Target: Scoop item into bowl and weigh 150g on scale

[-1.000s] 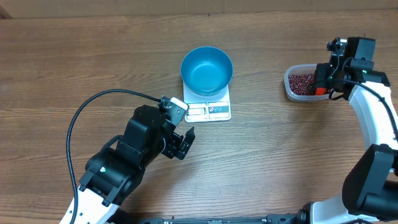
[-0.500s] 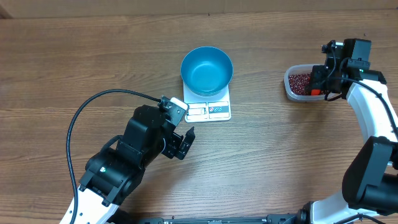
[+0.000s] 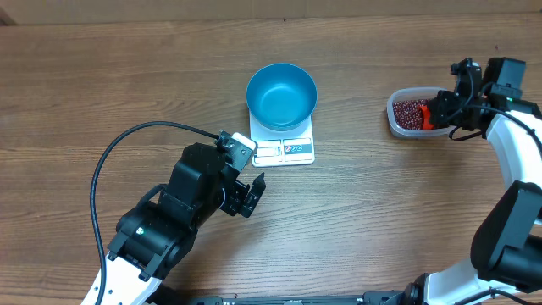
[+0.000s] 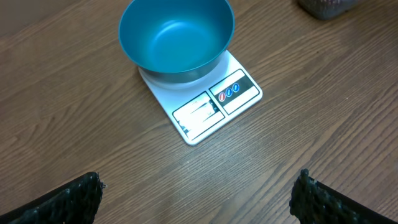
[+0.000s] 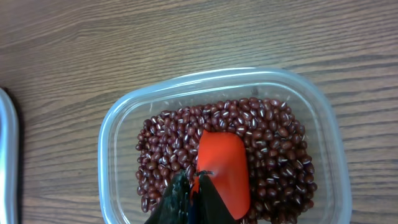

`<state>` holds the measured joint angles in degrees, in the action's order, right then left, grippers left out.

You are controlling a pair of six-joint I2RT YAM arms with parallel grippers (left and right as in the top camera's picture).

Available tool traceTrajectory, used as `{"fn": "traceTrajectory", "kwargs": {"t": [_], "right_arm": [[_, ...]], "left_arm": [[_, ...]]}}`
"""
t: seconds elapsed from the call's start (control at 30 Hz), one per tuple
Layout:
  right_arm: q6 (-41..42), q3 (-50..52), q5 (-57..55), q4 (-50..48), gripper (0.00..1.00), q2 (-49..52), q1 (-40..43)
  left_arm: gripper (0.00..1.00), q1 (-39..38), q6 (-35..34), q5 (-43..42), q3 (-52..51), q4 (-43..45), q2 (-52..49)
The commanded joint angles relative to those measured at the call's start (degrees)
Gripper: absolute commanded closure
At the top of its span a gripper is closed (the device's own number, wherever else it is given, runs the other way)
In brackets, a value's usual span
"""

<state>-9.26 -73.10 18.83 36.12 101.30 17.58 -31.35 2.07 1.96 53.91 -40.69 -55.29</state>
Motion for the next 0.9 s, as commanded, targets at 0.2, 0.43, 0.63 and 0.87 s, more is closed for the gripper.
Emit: {"fn": "traceTrajectory", "kwargs": {"t": [0.2, 0.43, 0.63, 0.87], "right_arm": [[0.2, 0.8, 4.8, 0.9, 0.96, 1.9, 0.6], [2.2, 0.8, 5.1, 0.1, 0.96, 2.5, 0.8], [2.4, 0.8, 6.8, -0.5, 0.96, 2.7, 0.8], [2.6, 0.8, 6.8, -0.5, 0.96, 4.3, 0.8]], "left_arm": [[0.00, 0.3, 1.2, 0.3, -0.5, 0.2, 0.2], [0.00, 0.3, 1.2, 0.3, -0.5, 0.2, 0.2], [0.01, 0.3, 1.2, 0.3, -0.5, 0.2, 0.2], [0.00, 0.3, 1.2, 0.3, -0.5, 0.2, 0.2]]}}
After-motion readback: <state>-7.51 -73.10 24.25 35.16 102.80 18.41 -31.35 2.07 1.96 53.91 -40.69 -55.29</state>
